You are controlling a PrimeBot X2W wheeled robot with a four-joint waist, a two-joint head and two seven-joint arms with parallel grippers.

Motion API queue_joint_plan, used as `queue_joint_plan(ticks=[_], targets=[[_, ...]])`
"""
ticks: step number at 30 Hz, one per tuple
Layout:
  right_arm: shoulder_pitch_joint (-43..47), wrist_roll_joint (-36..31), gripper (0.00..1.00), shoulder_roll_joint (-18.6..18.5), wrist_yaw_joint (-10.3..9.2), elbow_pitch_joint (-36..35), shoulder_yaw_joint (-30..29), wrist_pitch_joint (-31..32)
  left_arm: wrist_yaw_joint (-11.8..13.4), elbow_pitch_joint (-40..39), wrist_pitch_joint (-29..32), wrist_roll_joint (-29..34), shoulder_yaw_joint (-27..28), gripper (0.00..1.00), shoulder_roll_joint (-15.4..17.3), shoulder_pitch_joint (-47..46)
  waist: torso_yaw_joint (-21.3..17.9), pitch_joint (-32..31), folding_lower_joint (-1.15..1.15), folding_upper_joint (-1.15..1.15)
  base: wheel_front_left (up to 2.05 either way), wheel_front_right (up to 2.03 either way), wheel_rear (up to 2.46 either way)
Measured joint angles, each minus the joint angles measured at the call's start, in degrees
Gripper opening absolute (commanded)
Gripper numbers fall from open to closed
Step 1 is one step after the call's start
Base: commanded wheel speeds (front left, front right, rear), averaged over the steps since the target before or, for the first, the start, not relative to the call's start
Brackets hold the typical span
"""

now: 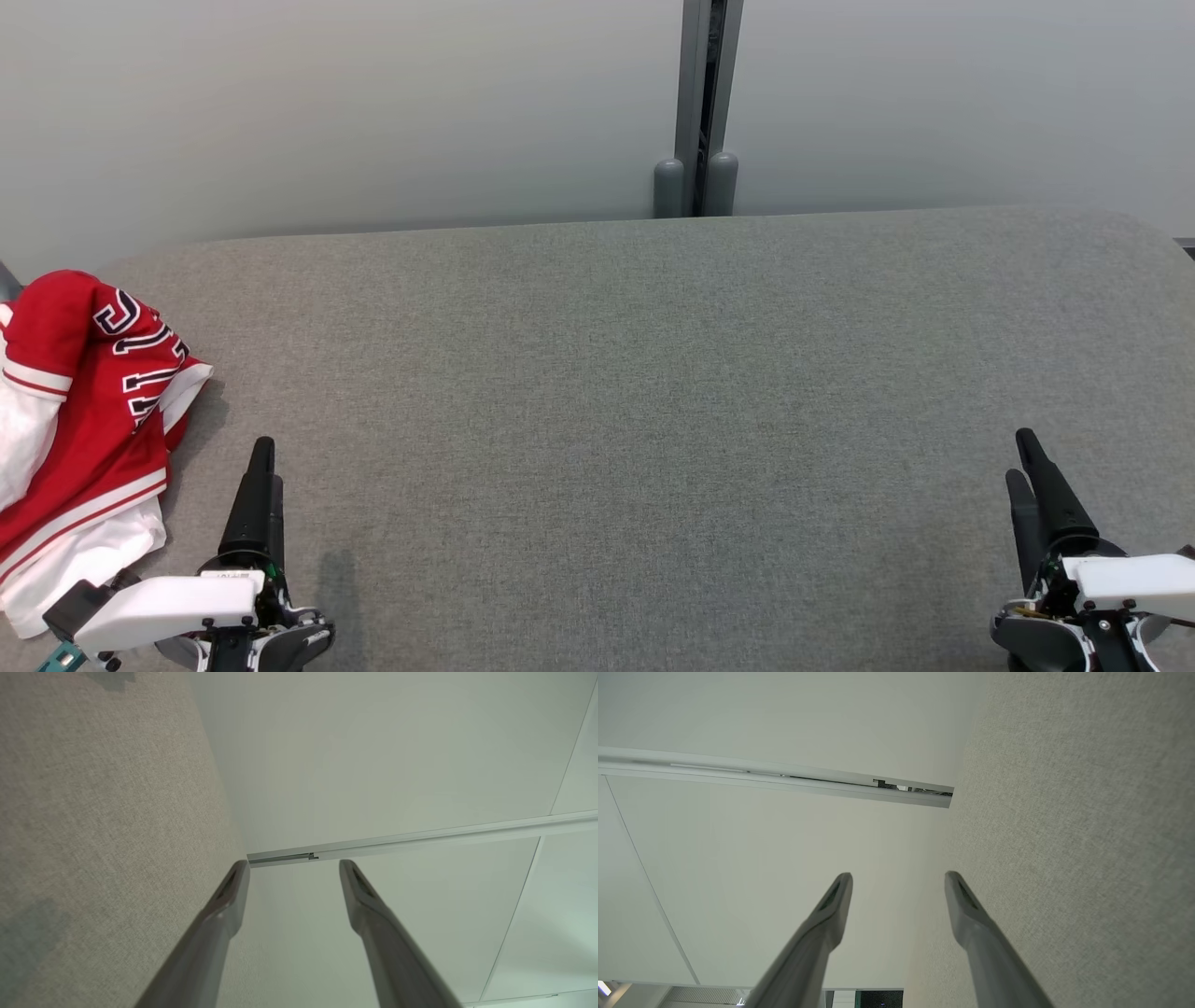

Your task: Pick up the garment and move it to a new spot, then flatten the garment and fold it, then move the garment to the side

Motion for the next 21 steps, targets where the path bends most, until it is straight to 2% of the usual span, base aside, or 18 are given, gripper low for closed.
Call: queue_joint_plan(ticks=[11, 21], targets=[[-0.66, -11.94, 1.00, -0.22, 0.00, 0.27, 0.36, -2.83, 0.01, 1.21, -2.70, 12.16, -0.24, 1.00, 0.09, -0.71, -0.03, 0.19, 0.00, 0.00, 0.00, 0.00, 0.00], [-1.51, -22.88, 1.00, -0.54, 0.00, 1.23, 1.20, -4.99, 1.12, 2.03, -4.91, 22.91, -1.33, 1.00, 0.23, -1.40, -0.01, 0.52, 0.00, 0.00, 0.00, 0.00, 0.00]])
